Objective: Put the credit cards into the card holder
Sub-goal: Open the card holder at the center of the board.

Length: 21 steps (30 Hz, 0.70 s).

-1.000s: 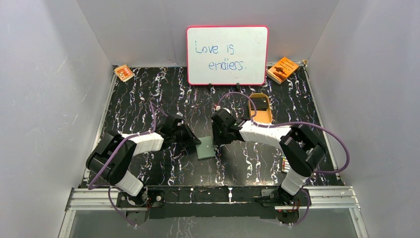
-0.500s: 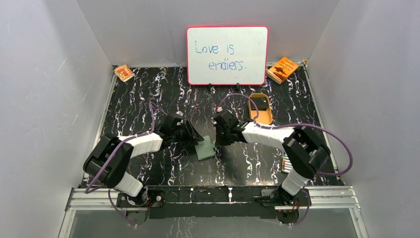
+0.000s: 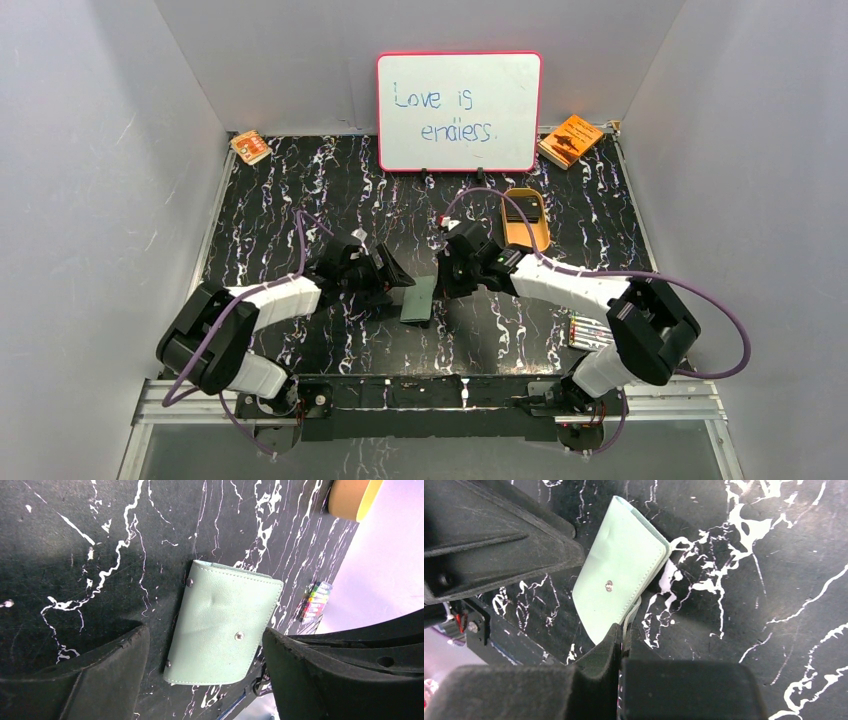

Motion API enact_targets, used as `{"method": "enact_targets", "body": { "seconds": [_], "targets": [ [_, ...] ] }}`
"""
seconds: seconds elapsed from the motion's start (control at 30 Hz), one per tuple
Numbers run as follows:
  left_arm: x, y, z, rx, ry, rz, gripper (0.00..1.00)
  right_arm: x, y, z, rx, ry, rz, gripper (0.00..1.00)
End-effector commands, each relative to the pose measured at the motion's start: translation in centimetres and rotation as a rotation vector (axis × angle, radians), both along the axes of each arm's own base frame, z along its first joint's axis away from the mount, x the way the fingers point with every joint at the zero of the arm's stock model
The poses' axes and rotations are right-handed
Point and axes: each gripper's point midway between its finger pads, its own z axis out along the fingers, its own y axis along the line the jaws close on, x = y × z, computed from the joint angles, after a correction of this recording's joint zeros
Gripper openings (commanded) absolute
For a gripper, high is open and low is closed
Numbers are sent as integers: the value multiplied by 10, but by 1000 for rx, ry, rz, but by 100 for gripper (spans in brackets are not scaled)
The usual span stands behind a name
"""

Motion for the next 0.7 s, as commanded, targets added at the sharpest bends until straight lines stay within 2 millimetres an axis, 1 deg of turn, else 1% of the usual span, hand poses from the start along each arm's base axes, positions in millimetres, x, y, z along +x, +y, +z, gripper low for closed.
{"method": "enact_targets", "body": {
  "seconds": [0.0,0.07,0.2,0.33,0.53,0.67],
  "targets": [
    [-9,-4,14,-33,-20,-41,83,-1,17,25,120,-24,38,0],
    [-9,-3,18,-33,-22,-24,88,-1,20,30,144,-31,46,0],
    [-9,-6,26,-54,-38,-30,90,2,23,42,173,-63,52,0],
    [-9,-13,30,-66,-47,-71,90,2,24,47,187,-76,61,0],
    [-7,-17,30,-63,-47,-81,88,1,27,54,218,-87,68,0],
    [-7,-18,27,-56,-42,-87,84,1,25,52,209,-85,68,0]
  ]
}}
